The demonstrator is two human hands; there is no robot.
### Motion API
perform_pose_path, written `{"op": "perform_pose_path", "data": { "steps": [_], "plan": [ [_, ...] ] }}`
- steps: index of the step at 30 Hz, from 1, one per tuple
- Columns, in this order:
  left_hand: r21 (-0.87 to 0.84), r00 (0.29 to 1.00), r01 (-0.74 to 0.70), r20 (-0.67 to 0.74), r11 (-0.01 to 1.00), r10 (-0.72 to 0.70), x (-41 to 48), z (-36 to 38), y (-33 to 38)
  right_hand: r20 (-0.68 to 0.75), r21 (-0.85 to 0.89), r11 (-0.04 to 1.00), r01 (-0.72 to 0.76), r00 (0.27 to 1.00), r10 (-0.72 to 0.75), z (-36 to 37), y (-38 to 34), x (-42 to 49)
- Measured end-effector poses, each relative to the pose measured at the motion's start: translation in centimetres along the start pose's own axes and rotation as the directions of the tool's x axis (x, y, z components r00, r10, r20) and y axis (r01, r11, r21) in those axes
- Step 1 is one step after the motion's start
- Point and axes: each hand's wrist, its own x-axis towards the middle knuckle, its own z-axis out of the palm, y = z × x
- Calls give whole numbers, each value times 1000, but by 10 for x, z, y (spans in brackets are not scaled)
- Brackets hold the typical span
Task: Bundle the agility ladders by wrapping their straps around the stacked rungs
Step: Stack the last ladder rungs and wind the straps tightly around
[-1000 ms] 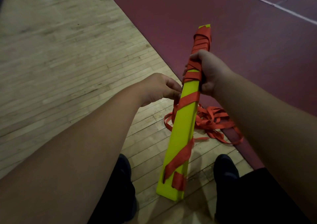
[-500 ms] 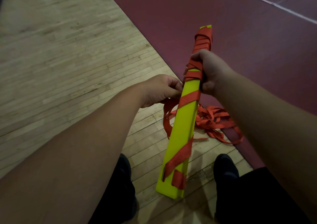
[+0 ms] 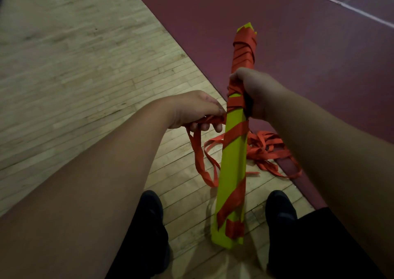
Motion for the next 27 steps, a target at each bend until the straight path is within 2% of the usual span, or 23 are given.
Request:
{"op": "perform_pose_path", "data": {
  "steps": [4,7,9,13,17,21,27],
  "plan": [
    [85,998,57,1,995,-57,1,6,12,-55,-58,998,31,998,-34,7,2,0],
    [352,995,70,-89,933,-41,6,15,10,-15,-24,1000,10,1000,-10,11,4,0],
    [435,990,71,-140,898,-10,10,19,7,-8,-30,1000,4,1000,-4,12,4,0],
    [425,980,100,-198,900,-15,12,16,7,-34,-98,995,-1,999,-2,10,3,-3],
    [369,984,117,-169,922,-57,11,14,4,-42,-158,987,9,999,-16,7,4,-8],
    [461,993,113,-87,880,-81,12,20,2,-47,-296,954,39,997,-55,3,11,-7],
    [507,990,126,-114,853,-79,11,23,-1,-136,-424,904,56,983,-125,6,14,-12]
  ]
}}
